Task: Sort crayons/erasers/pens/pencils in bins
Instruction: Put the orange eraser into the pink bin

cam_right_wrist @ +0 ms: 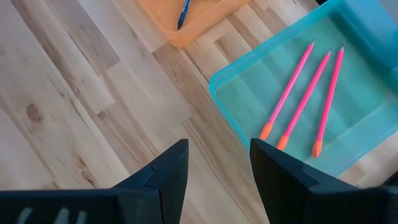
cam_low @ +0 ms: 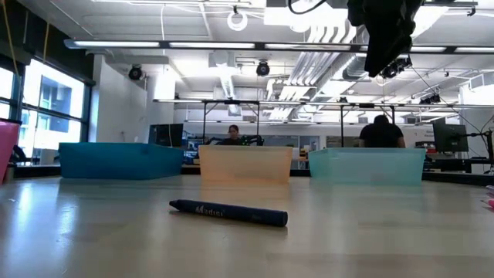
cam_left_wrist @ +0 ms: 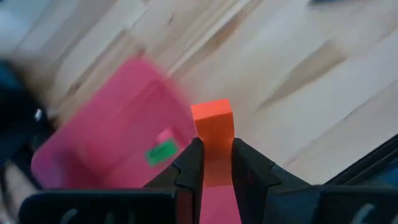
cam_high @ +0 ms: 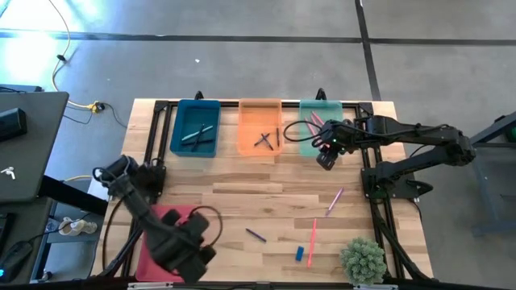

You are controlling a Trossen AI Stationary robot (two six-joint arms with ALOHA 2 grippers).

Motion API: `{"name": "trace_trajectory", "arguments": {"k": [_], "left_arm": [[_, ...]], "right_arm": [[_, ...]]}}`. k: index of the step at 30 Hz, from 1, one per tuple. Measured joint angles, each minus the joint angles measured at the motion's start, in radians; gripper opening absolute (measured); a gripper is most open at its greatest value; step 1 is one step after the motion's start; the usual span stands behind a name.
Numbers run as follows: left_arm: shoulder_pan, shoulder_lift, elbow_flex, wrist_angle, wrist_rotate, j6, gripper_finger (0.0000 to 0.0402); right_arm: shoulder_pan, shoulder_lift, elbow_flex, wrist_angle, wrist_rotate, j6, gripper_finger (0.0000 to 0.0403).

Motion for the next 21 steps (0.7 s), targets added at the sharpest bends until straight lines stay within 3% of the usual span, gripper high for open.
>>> {"name": "trace_trajectory", "arguments": {"k": [9, 21], "left_arm": [[-0.137, -0.003, -0.174, 0.062, 0.179, -0.161, 0.0051], [-0.204, -0.003, -0.329, 0.333, 0.258, -0.187, 0.0051]], "right_arm": [[0.0, 0.0, 0.0, 0.024, -0.038, 0.093, 0.0165], [0.0, 0.0, 0.0, 0.06, -0.087, 0.171, 0.0165]]}}
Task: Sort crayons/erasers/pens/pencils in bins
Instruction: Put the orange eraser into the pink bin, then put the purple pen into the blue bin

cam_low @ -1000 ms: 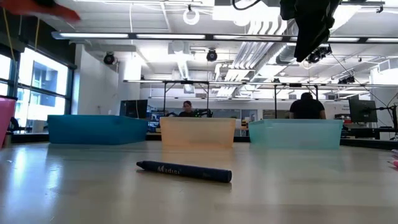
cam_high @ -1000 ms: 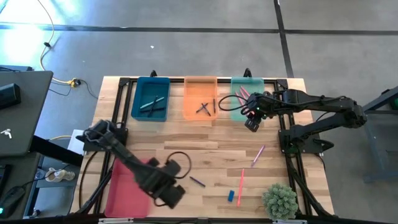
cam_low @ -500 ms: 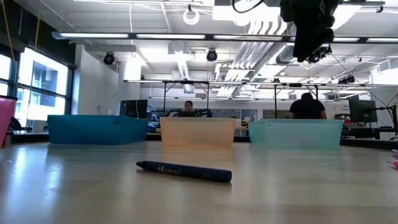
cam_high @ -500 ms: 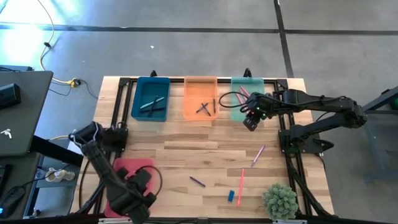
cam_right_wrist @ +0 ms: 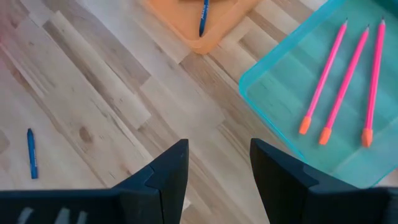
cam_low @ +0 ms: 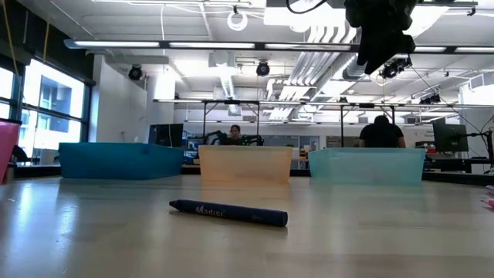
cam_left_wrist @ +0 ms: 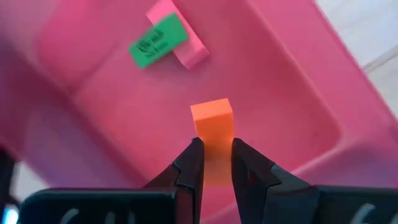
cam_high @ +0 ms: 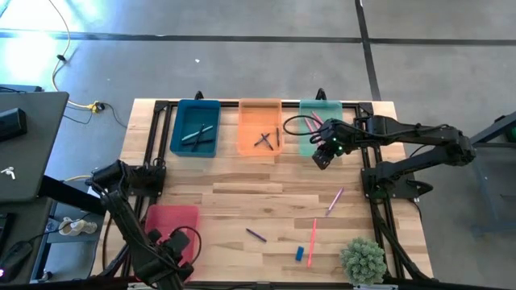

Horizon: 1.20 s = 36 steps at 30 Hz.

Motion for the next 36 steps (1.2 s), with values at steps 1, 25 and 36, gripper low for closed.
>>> {"name": "trace_trajectory", "arguments": {"k": [1, 25, 36], "left_arm": [[-0.004, 0.0, -0.012, 0.024, 0.001, 0.0, 0.0051], [-0.005, 0.0, -0.117, 0.237, 0.082, 0.017, 0.0138], [0.02, -0.098, -0.117, 0.195, 0.084, 0.051, 0.0174]], "right_arm": [[0.0, 0.0, 0.0, 0.0, 0.0, 0.0, 0.0165], [0.151, 0.0, 0.0, 0.0, -0.044, 0.204, 0.0165], [0.332, 0.01, 0.0, -0.001, -0.031, 0.442, 0.0165]]}}
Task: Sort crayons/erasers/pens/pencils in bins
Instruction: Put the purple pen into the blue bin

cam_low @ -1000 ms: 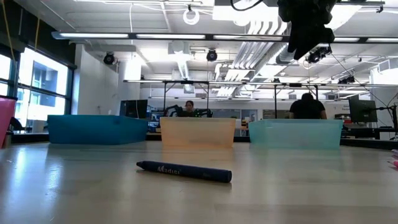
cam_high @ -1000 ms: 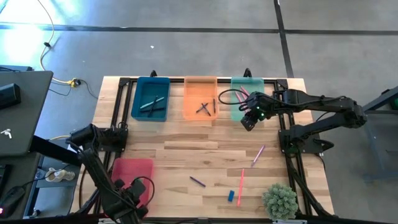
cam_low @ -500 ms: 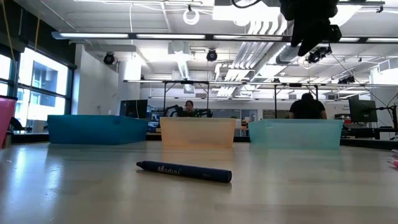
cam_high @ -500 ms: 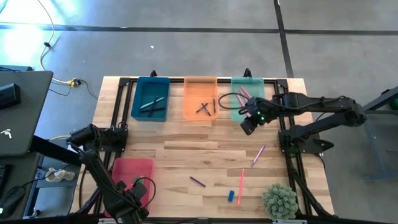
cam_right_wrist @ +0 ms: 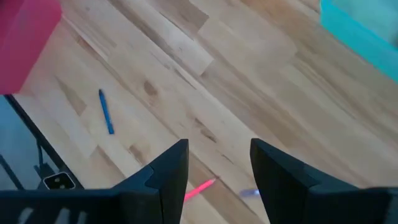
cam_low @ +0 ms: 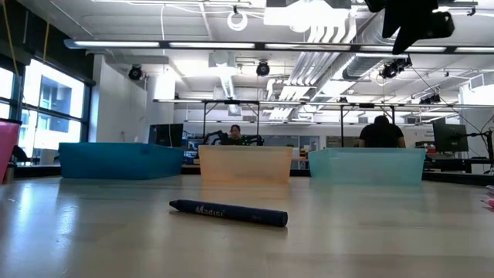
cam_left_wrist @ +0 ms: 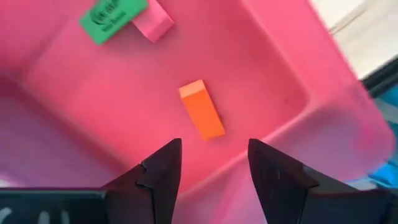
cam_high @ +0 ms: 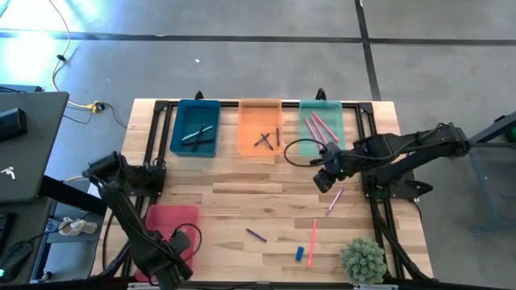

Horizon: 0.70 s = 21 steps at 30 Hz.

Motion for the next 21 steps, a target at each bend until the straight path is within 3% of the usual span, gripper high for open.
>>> {"name": "trace_trajectory", "arguments": {"k": [11, 21], "left_arm": [[0.021, -0.257, 0.0, -0.223, -0.227, -0.016, 0.0174], [0.131, -0.424, 0.0, -0.393, -0.438, 0.04, 0.0174]], "right_arm": [[0.121, 0.058, 0.0, -0.026, 0.053, 0.268, 0.0165], [0.218, 0.148, 0.0, -0.002, 0.009, 0.528, 0.0165]]}}
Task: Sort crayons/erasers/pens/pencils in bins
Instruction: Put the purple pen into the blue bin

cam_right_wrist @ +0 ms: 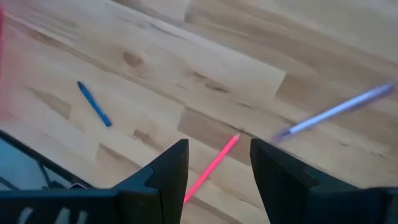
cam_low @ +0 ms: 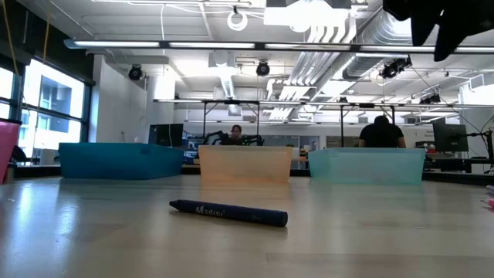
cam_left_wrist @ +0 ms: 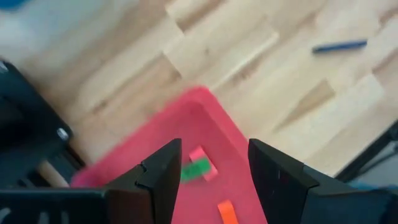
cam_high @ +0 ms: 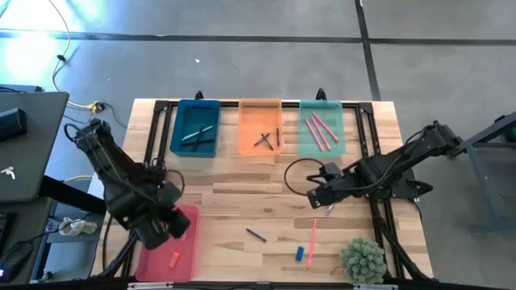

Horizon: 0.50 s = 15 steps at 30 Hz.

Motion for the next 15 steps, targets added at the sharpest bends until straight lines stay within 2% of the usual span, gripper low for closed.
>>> {"name": "trace_trajectory", "arguments": {"k": [10, 15], "left_arm": [[0.139, -0.085, 0.0, -0.031, -0.11, 0.216, 0.0174], [0.191, -0.086, 0.0, -0.032, -0.128, 0.328, 0.0174]], "right_arm": [[0.068, 0.099, 0.0, -0.176, 0.03, 0.175, 0.0165], [0.073, 0.128, 0.0, -0.196, 0.026, 0.189, 0.0165]]}}
